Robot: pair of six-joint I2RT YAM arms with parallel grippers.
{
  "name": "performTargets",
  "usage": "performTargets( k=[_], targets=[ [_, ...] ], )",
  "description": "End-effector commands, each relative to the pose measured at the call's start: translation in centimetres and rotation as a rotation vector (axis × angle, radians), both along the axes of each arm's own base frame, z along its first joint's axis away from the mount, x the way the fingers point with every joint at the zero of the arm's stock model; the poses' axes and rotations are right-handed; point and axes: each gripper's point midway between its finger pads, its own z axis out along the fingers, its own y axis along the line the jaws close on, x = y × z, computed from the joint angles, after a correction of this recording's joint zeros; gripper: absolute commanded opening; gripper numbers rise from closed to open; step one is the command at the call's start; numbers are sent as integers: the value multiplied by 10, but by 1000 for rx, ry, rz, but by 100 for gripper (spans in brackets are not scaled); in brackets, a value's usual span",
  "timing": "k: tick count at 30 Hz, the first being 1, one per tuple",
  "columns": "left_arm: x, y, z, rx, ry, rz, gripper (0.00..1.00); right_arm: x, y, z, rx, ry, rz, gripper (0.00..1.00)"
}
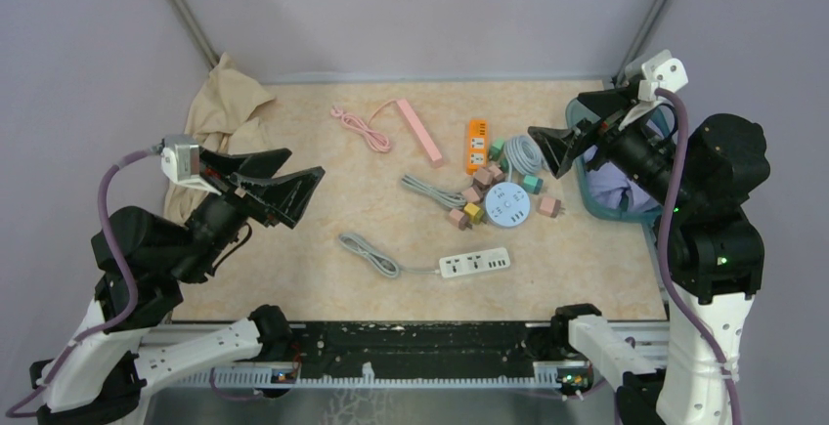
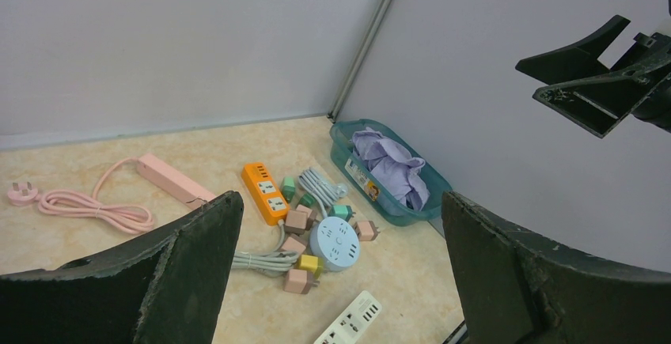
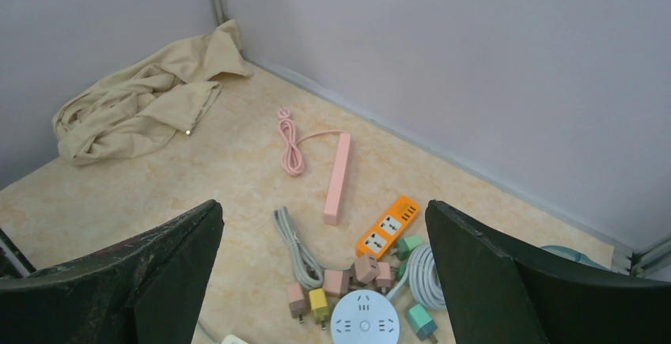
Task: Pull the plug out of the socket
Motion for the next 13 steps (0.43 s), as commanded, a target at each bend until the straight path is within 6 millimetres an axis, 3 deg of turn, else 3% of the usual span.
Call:
performTargets(
  k=[1,13],
  targets=[
    [1,-1,-2,11,-3,4,100,-3,-4,11,14,-43,-24,99],
    [1,0,-2,12,-2,7,100,-2,-7,11,7,-49,-37,99]
  ],
)
